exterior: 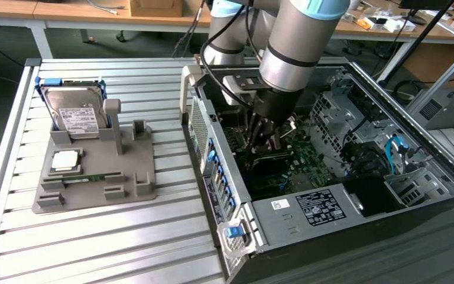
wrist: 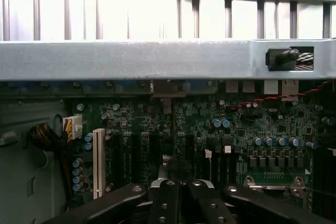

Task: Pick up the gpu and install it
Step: 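Press down on the gpu until it lock into place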

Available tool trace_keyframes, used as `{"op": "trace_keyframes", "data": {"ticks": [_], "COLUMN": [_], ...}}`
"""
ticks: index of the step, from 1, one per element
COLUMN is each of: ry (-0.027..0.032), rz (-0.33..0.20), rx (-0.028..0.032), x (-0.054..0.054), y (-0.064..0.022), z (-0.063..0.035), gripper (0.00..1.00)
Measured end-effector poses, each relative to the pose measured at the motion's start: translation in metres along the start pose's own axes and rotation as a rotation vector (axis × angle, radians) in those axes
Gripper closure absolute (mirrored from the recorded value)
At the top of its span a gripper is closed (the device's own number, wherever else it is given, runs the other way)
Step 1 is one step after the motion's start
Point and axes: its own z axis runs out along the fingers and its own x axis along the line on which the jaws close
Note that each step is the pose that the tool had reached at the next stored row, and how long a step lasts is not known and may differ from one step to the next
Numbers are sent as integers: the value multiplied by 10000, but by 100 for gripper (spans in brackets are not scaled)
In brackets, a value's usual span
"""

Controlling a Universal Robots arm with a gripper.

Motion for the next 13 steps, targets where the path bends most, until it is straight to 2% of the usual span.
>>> {"op": "trace_keyframes", "data": {"ticks": [7, 13], "ry": [0, 3], "rz": [-6, -20], "rx": [0, -1], "x": [8, 11], "y": [69, 173], "z": [15, 27], "gripper": [89, 89]}}
